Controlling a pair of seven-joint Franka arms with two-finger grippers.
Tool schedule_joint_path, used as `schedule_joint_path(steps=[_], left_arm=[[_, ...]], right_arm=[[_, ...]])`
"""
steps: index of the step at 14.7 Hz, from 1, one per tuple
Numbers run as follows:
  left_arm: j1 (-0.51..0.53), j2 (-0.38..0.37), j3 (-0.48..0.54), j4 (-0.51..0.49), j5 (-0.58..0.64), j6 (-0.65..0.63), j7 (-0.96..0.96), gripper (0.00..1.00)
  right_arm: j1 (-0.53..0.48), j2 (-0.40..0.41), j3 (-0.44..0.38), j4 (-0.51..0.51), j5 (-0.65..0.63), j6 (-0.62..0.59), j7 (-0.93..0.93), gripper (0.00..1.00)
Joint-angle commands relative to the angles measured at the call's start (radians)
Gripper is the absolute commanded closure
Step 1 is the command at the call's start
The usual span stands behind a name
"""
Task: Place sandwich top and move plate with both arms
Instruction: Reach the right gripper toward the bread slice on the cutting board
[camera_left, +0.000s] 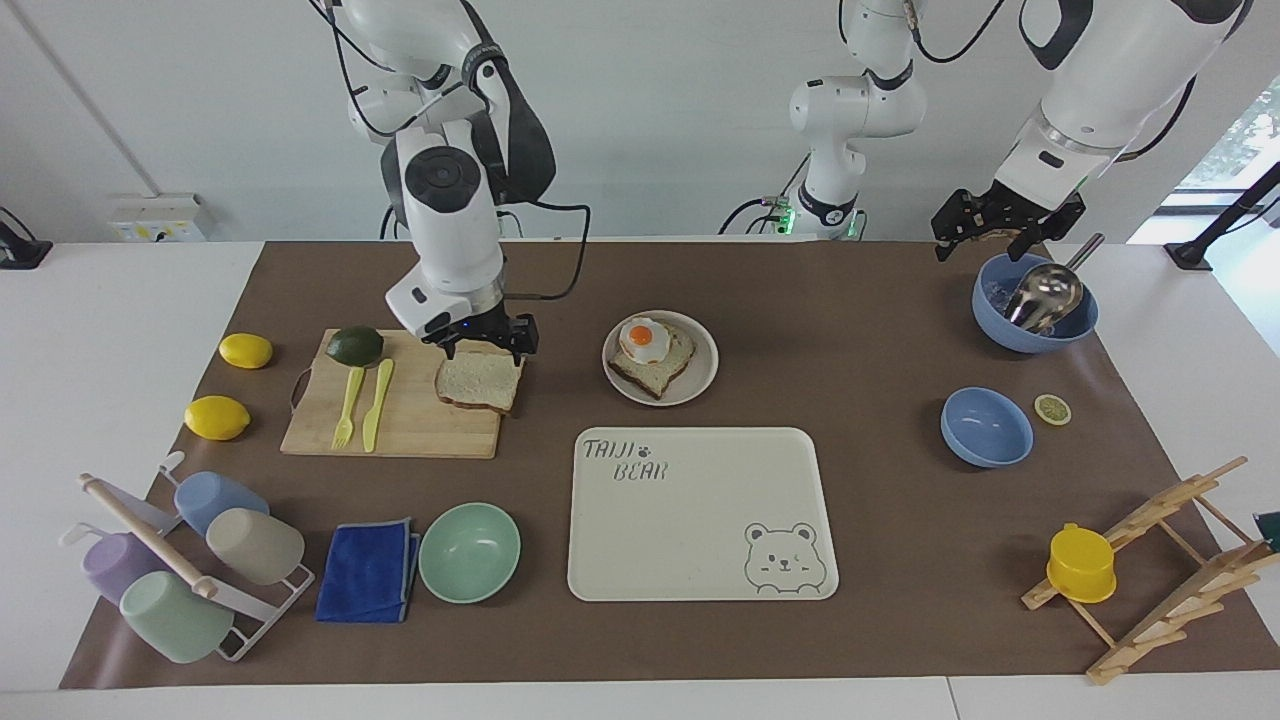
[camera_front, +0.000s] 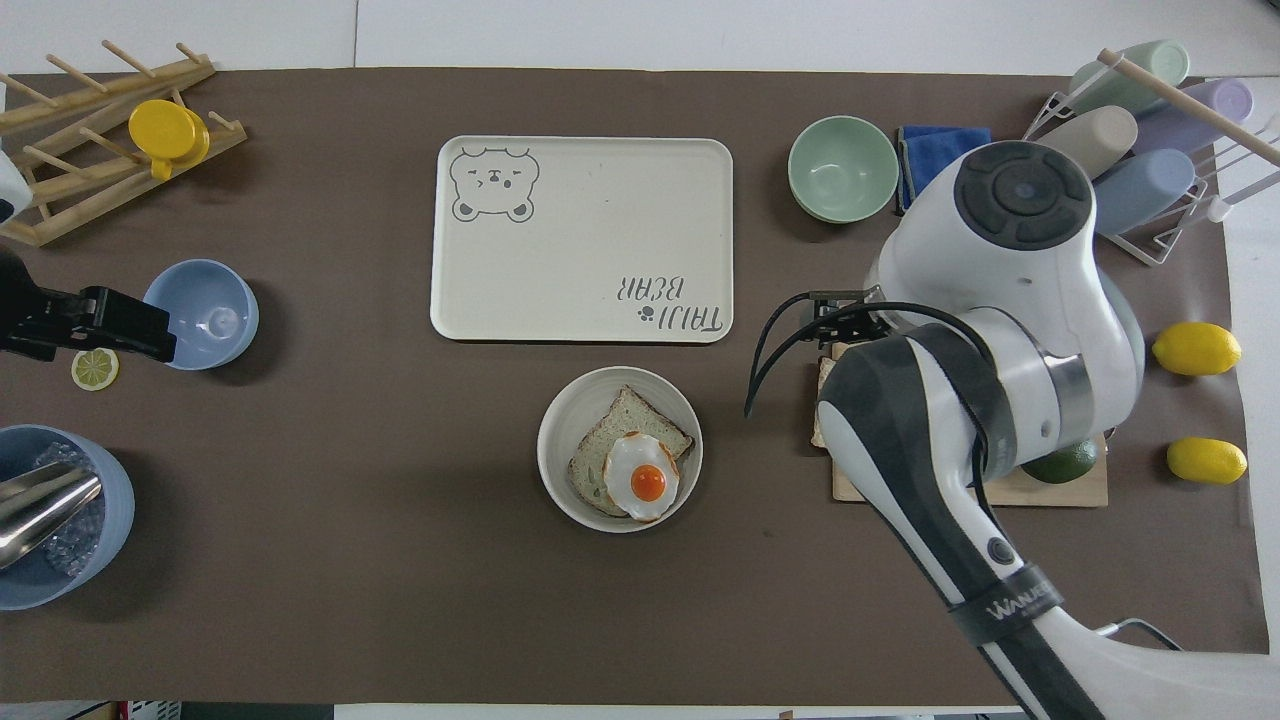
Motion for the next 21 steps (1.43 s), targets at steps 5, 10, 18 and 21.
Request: schedule_joint_path(steps=[5, 10, 18, 21], left_arm=[[0.007, -0.017, -0.004, -0.010, 0.022, -0.011, 0.010, 0.00], [0.007, -0.017, -0.004, -0.011, 0.022, -0.013, 0.010, 0.00], [0.007, -0.017, -0.004, -0.011, 0.022, -0.013, 0.010, 0.00], [0.007, -0.017, -0.004, -0.011, 0.022, -0.013, 0.010, 0.00]], right_arm=[[0.046, 0.081, -0.004, -0.090, -0.025, 0.131, 0.095, 0.00], [0.046, 0.128, -0.004, -0.116, -0.043, 0.142, 0.120, 0.00], [0.046, 0.132, -0.004, -0.191, -0.091, 0.190, 0.125, 0.00], [0.061, 0.126, -0.004, -0.202, -0.100, 0.176, 0.125, 0.04]])
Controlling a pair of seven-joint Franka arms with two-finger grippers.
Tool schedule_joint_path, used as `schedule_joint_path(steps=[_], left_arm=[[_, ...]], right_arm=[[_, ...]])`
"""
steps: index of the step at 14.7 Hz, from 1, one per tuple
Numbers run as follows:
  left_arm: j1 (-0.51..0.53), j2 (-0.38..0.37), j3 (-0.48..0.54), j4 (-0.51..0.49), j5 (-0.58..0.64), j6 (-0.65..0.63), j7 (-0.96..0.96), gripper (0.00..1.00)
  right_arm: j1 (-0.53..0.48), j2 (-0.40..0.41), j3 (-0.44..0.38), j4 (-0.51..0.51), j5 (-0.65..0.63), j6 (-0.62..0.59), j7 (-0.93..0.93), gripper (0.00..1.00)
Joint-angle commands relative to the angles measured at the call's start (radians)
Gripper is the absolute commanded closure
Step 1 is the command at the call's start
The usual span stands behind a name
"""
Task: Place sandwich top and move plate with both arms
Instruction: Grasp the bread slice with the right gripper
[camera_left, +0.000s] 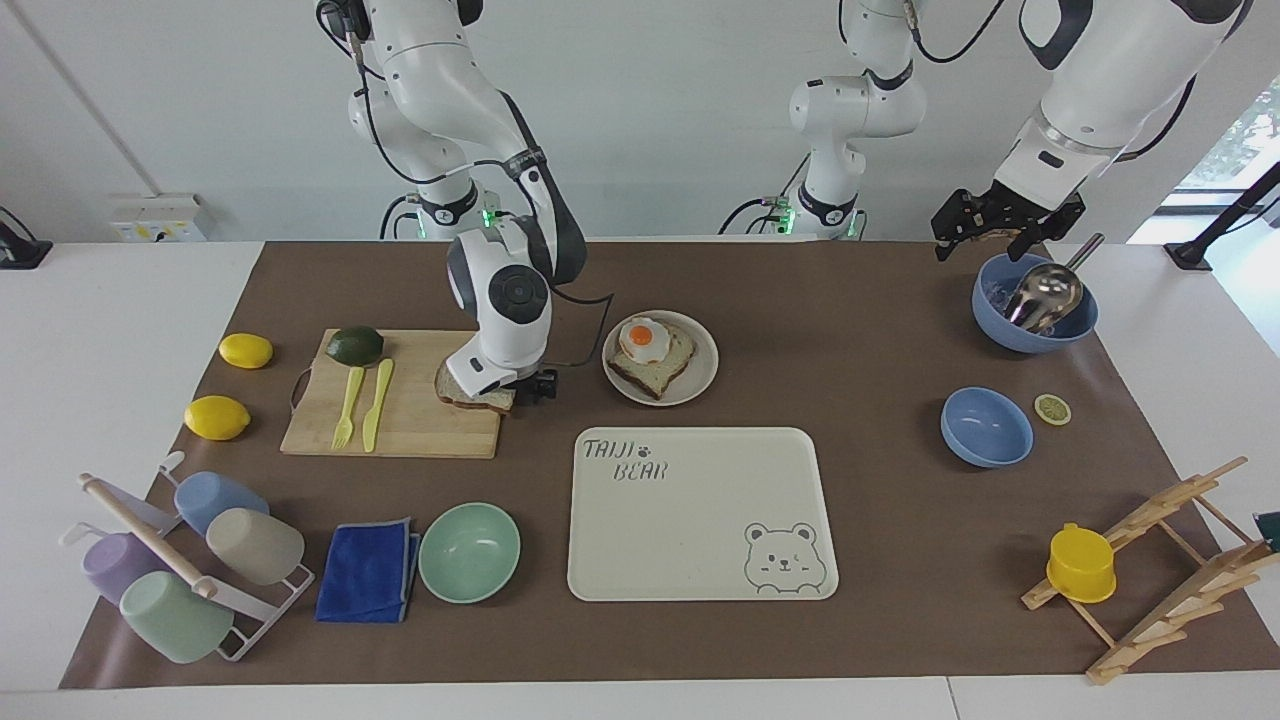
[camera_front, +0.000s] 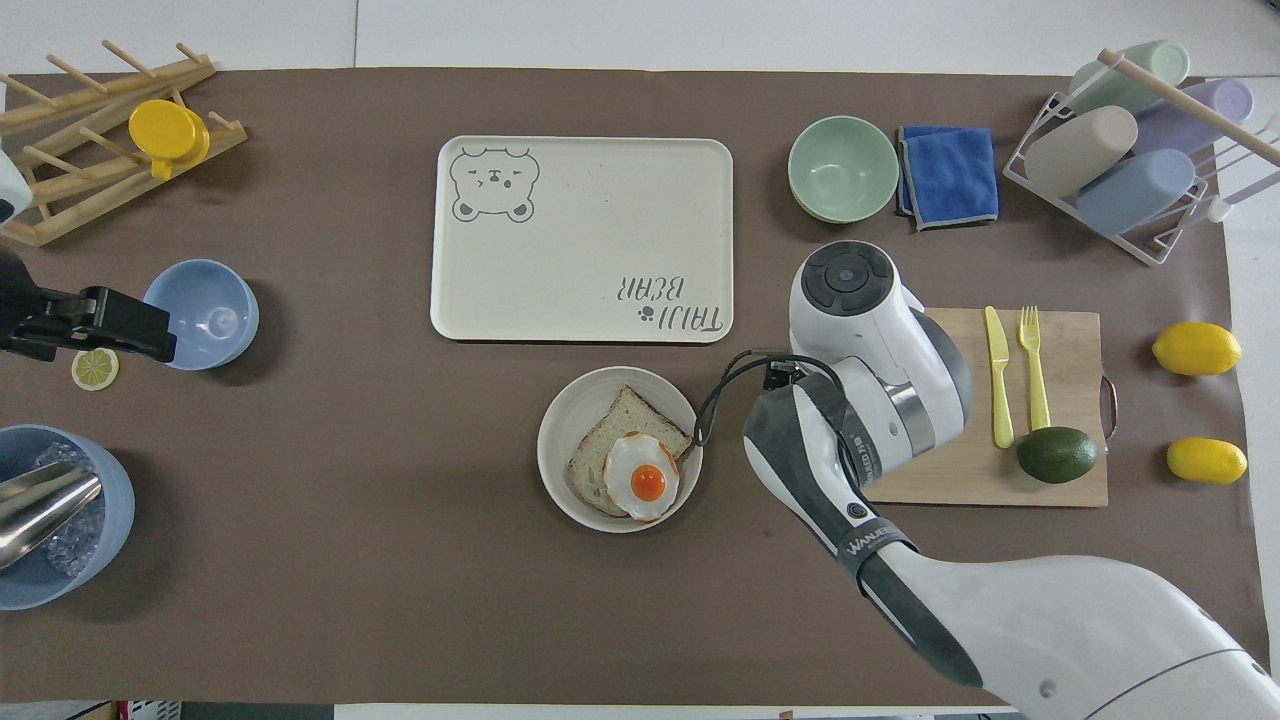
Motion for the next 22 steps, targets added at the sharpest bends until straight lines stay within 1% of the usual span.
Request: schedule_joint_path(steps=[1, 2, 3, 6, 8, 12, 15, 17, 18, 19, 22], left_arm=[[0.007, -0.017, -0.004, -0.011, 0.020, -0.011, 0.010, 0.00], [0.007, -0.017, -0.004, -0.011, 0.020, -0.011, 0.010, 0.00], [0.007, -0.017, -0.004, -0.010, 0.022, -0.013, 0.010, 0.00], [0.007, -0.017, -0.004, -0.010, 0.022, -0.013, 0.010, 0.00], [0.007, -0.017, -0.004, -0.010, 0.022, -0.011, 0.010, 0.00], [0.007, -0.017, -0.004, -0.010, 0.022, -0.011, 0.010, 0.00], [0.007, -0.017, -0.004, -0.010, 0.022, -0.011, 0.010, 0.00], [0.007, -0.017, -0.004, -0.011, 0.022, -0.011, 0.010, 0.00], [0.007, -0.017, -0.004, -0.010, 0.020, -0.011, 0.010, 0.00], [0.007, -0.017, -0.004, -0.010, 0.022, -0.013, 0.010, 0.00], [0.007, -0.017, -0.004, -0.010, 0.022, -0.013, 0.010, 0.00]], right_arm=[[0.017, -0.023, 0.001, -0.045, -0.041, 0.005, 0.024, 0.11], [0.017, -0.027, 0.001, -0.050, -0.057, 0.005, 0.024, 0.19], [0.017, -0.027, 0.001, -0.053, -0.063, 0.005, 0.024, 0.20], [0.024, -0.027, 0.000, -0.047, -0.078, -0.008, 0.021, 0.19], [0.044, -0.027, 0.001, -0.042, -0.127, -0.031, 0.021, 0.19], [0.064, -0.027, 0.001, -0.036, -0.132, -0.034, 0.025, 0.17], [0.067, -0.026, 0.003, -0.006, -0.136, -0.071, 0.025, 0.17], [0.080, -0.024, 0.003, -0.006, -0.169, -0.080, 0.024, 0.20], [0.107, -0.018, 0.003, -0.006, -0.181, -0.093, 0.025, 0.24], [0.127, -0.012, 0.003, -0.006, -0.187, -0.096, 0.031, 0.24], [0.124, -0.012, 0.003, -0.007, -0.212, -0.111, 0.037, 0.24]])
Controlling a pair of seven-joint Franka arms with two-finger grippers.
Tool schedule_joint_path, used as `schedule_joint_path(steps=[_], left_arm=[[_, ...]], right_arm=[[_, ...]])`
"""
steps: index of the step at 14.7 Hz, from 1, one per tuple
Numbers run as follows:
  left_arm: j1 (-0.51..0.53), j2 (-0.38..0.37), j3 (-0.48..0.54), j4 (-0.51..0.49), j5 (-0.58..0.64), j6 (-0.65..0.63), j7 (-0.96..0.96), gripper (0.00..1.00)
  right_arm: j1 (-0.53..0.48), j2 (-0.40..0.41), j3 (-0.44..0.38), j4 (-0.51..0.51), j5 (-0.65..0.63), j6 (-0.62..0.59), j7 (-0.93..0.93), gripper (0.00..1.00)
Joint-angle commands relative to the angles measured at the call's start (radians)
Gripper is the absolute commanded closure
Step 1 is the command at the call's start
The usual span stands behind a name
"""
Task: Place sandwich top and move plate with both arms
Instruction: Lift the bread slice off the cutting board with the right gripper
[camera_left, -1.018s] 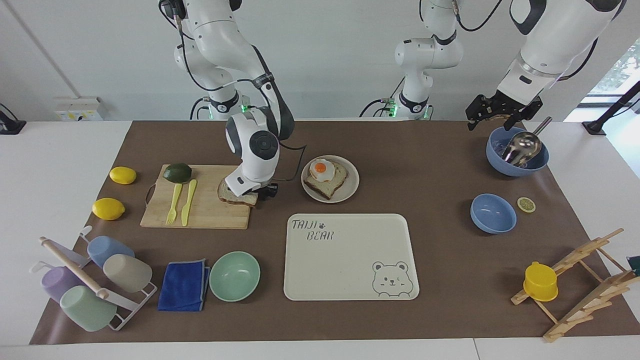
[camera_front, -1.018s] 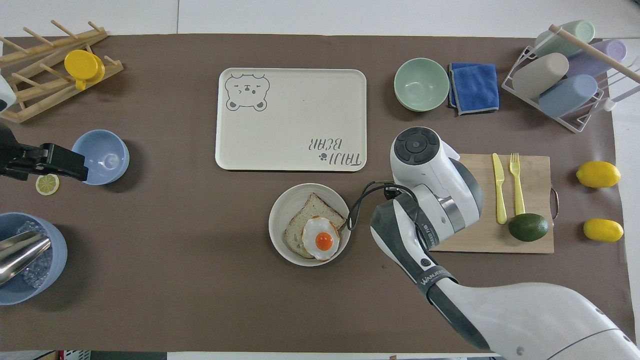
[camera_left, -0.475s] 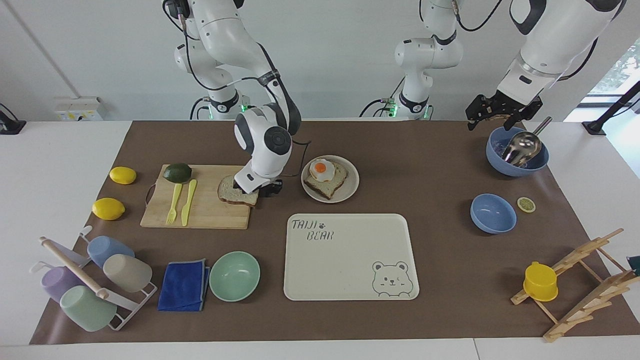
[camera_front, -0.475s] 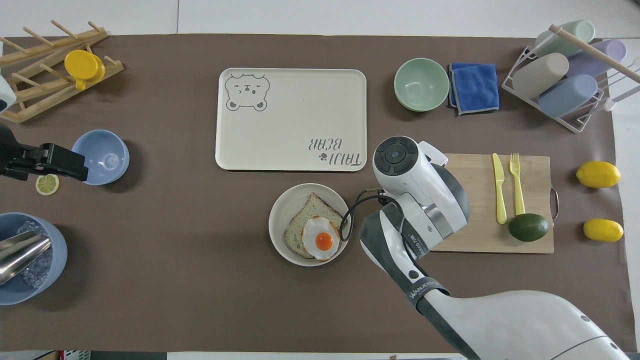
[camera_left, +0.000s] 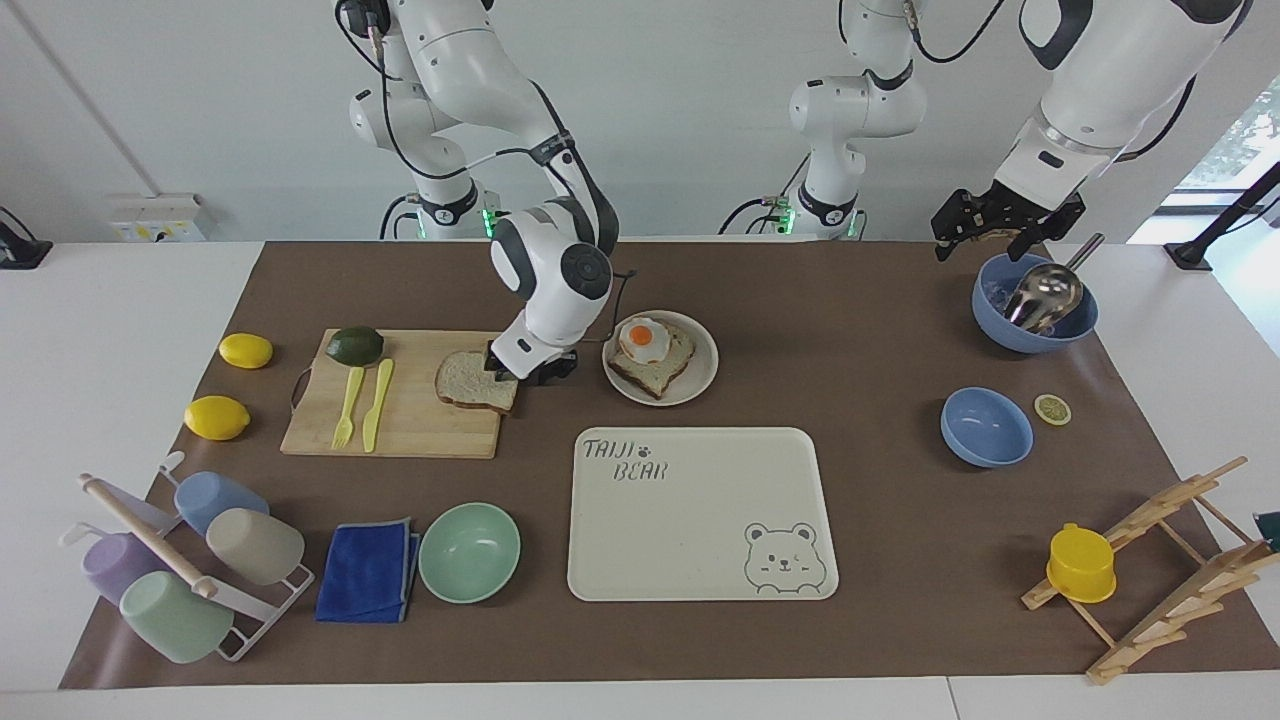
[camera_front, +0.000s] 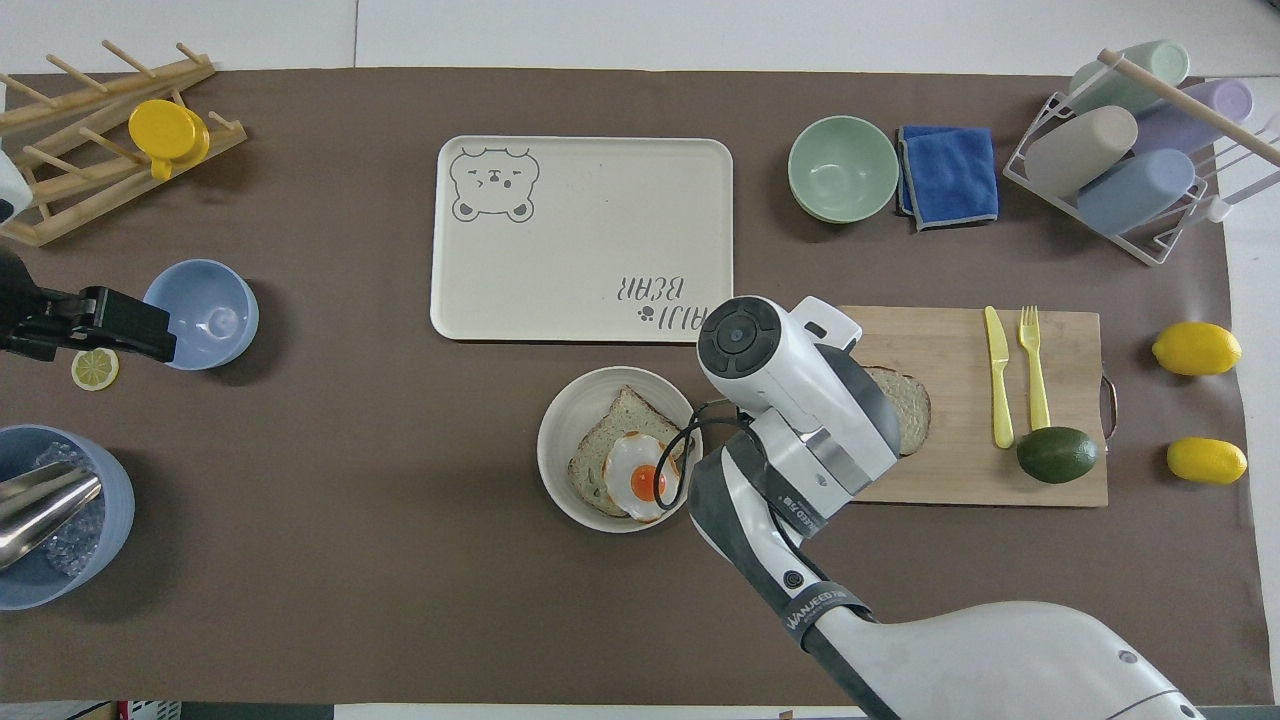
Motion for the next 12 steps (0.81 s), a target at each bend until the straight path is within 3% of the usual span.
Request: schedule_joint_path(steps=[1, 8, 12], left_arm=[[0.007, -0.017, -0.004, -0.011, 0.022, -0.013, 0.010, 0.00], [0.007, -0.017, -0.004, -0.010, 0.022, -0.013, 0.010, 0.00], [0.007, -0.017, -0.004, -0.010, 0.022, -0.011, 0.010, 0.00]], right_arm=[[-0.001, -0.001, 0.001, -0.003, -0.055, -0.029, 0.023, 0.24], [0.000, -0.006, 0.001, -0.016, -0.105, -0.029, 0.023, 0.26], [0.002, -0.011, 0.003, -0.026, -0.106, -0.026, 0.023, 0.43]])
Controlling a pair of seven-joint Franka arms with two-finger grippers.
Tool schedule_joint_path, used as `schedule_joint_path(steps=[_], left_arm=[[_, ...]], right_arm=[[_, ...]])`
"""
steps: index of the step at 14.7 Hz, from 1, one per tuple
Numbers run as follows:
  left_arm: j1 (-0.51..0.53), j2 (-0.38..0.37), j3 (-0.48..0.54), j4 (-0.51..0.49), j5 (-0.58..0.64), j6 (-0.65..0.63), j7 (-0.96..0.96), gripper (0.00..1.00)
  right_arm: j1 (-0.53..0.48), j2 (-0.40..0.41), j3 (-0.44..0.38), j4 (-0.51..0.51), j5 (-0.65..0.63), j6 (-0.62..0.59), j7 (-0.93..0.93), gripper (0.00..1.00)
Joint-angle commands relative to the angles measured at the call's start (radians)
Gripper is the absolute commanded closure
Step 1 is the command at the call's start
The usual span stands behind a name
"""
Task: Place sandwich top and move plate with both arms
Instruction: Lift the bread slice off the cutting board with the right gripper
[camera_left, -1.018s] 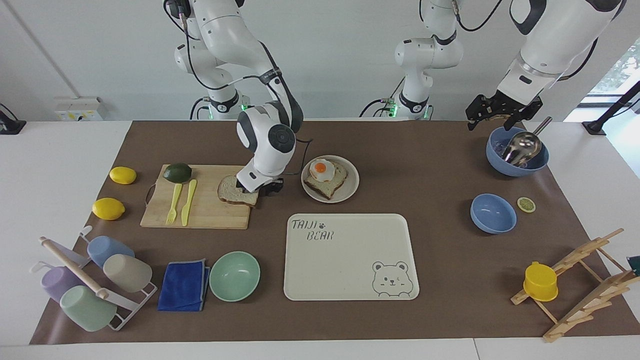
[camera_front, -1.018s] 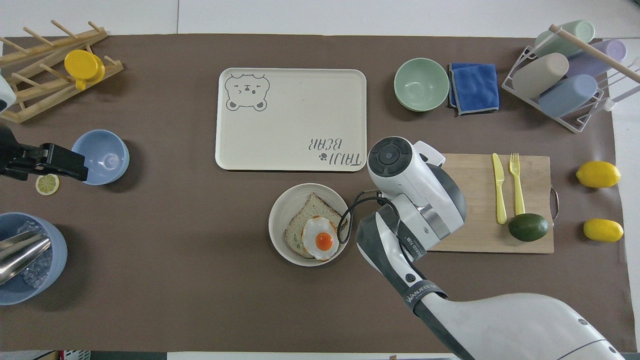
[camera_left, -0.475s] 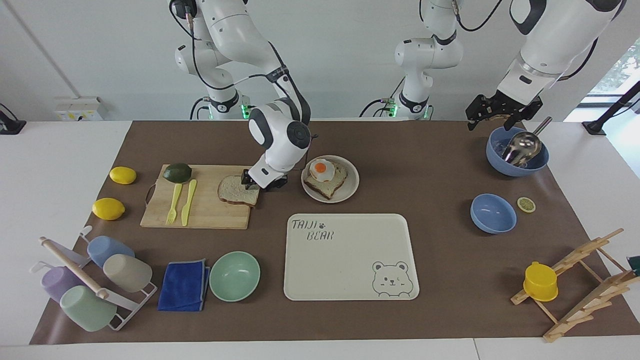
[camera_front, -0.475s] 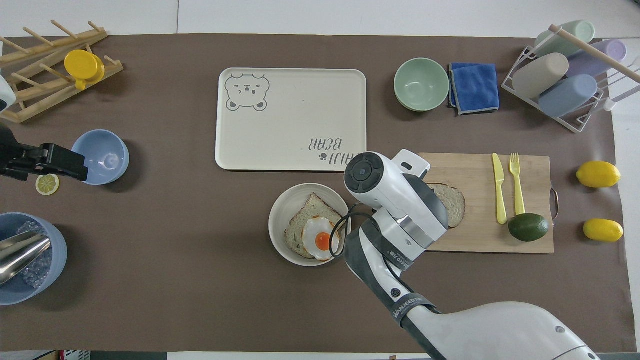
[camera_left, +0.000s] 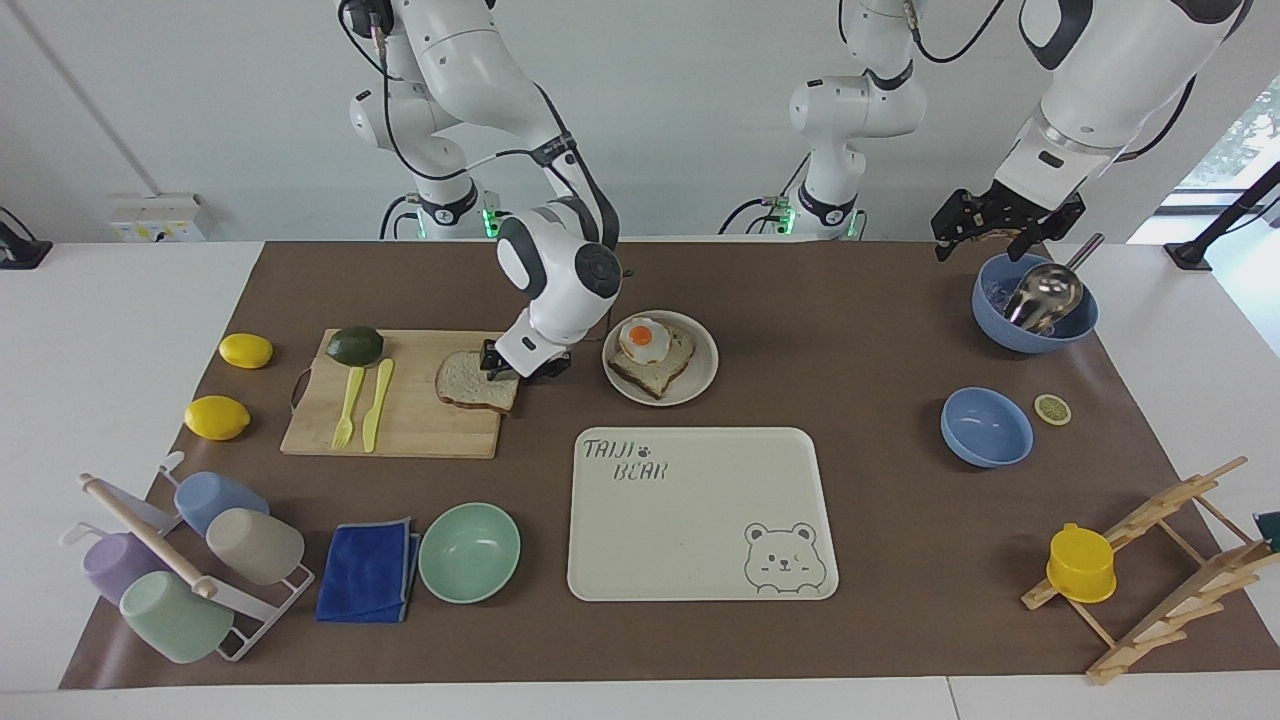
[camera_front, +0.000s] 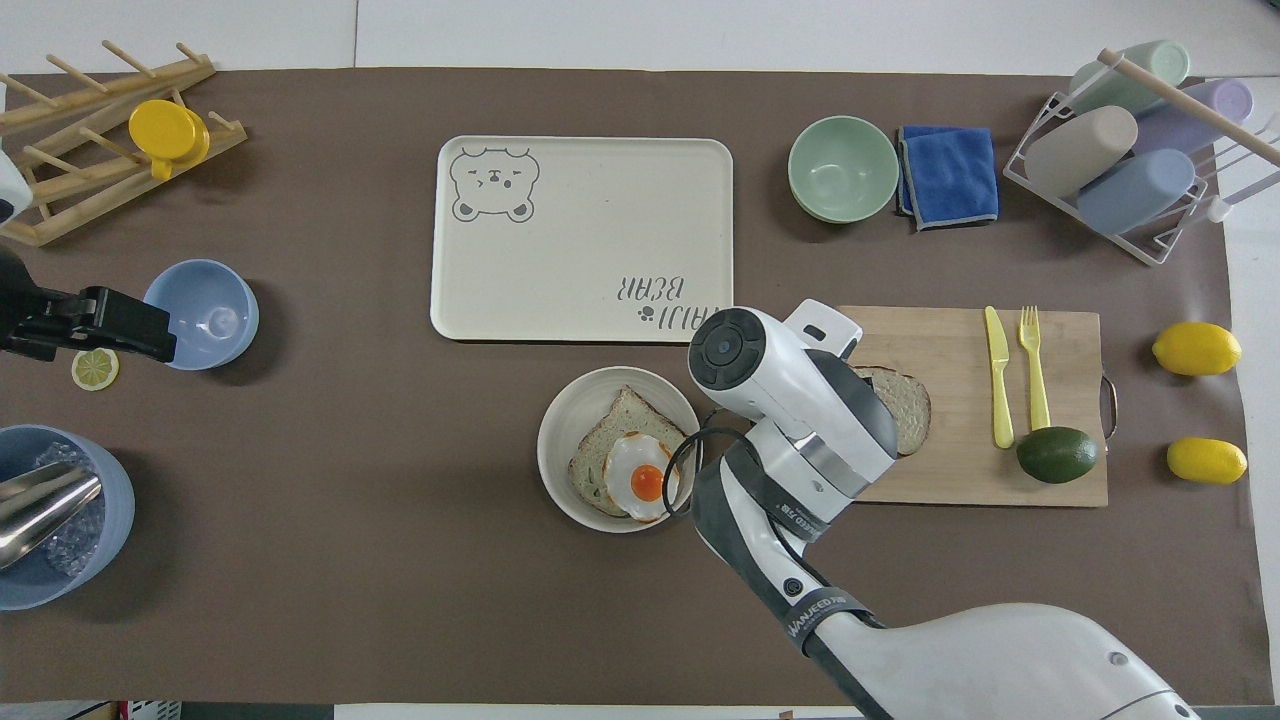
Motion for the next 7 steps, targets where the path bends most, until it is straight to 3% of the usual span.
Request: schedule_joint_path(steps=[1, 3, 4, 5, 7], left_arm=[[0.007, -0.017, -0.004, -0.011, 0.022, -0.012, 0.010, 0.00], [0.007, -0.017, -0.004, -0.011, 0.022, -0.013, 0.010, 0.00], [0.007, -0.017, -0.004, -0.010, 0.022, -0.013, 0.010, 0.00], [0.007, -0.017, -0.004, -0.011, 0.022, -0.011, 0.010, 0.00], [0.007, -0.017, -0.004, -0.010, 0.022, -0.013, 0.010, 0.00]], right_arm=[[-0.002, -0.011, 0.006, -0.019, -0.028, -0.004, 0.022, 0.52], [-0.002, -0.011, 0.006, -0.019, -0.031, -0.005, 0.017, 0.75], [-0.002, -0.011, 0.006, -0.014, -0.038, -0.007, 0.017, 0.91], [0.000, -0.009, 0.007, -0.005, -0.041, -0.020, 0.016, 1.00], [0.000, -0.005, 0.024, 0.027, -0.044, -0.048, 0.013, 1.00]])
